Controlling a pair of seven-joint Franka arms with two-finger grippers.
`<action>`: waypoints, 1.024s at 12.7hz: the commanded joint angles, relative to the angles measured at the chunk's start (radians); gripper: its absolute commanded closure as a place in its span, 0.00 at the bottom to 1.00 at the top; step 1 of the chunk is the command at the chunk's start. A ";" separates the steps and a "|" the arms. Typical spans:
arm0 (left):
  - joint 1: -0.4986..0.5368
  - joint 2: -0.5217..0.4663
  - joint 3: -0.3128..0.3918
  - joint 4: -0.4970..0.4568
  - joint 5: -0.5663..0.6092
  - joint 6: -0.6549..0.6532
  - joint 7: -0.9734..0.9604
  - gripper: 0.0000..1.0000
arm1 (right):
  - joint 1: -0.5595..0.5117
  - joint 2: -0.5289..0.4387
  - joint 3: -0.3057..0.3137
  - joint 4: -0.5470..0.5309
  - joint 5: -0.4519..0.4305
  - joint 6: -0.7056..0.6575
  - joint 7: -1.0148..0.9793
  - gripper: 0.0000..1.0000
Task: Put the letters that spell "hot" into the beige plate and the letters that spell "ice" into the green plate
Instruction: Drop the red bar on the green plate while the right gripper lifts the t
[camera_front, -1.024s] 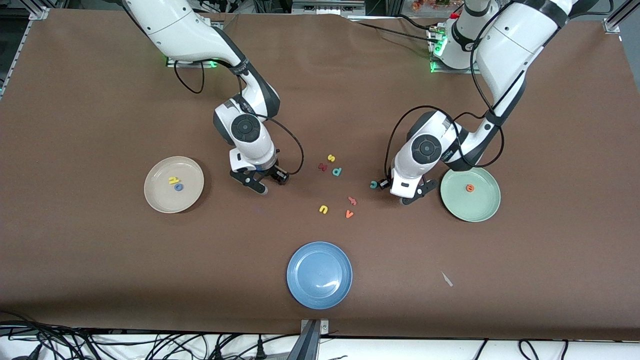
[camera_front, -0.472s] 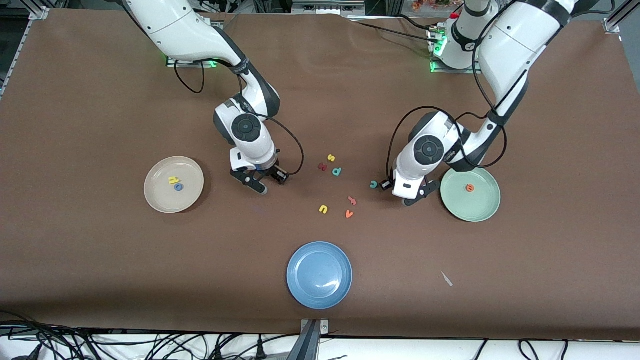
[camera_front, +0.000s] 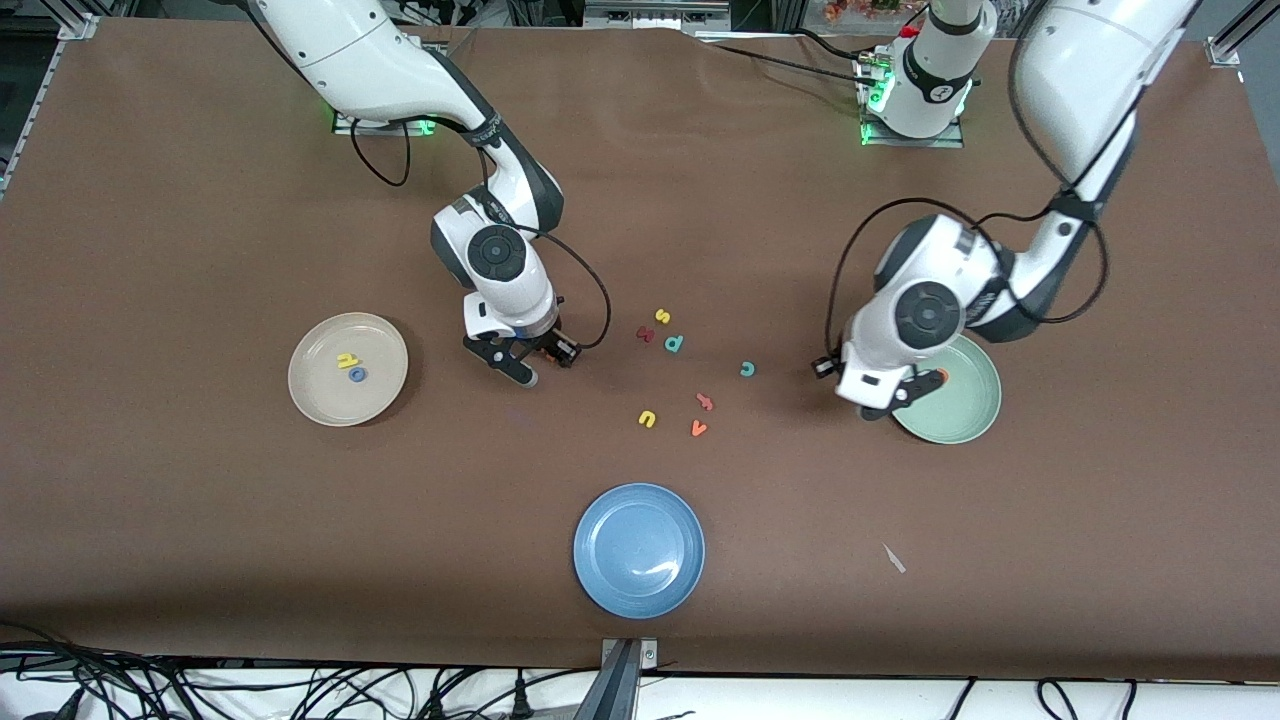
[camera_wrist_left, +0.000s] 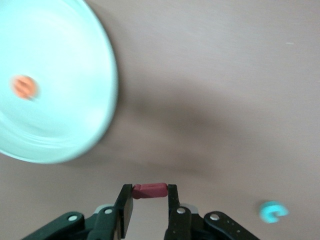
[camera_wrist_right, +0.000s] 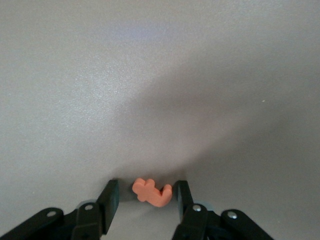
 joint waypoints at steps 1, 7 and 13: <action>0.116 -0.006 -0.014 -0.020 -0.014 -0.027 0.213 0.86 | 0.010 0.002 -0.005 0.002 -0.019 -0.002 0.028 0.46; 0.176 0.061 -0.010 -0.024 0.077 0.006 0.301 0.65 | 0.010 -0.001 -0.009 0.002 -0.020 -0.002 0.022 0.44; 0.180 0.021 -0.027 -0.017 0.058 -0.013 0.298 0.04 | 0.010 -0.001 -0.009 0.002 -0.020 -0.002 0.022 0.68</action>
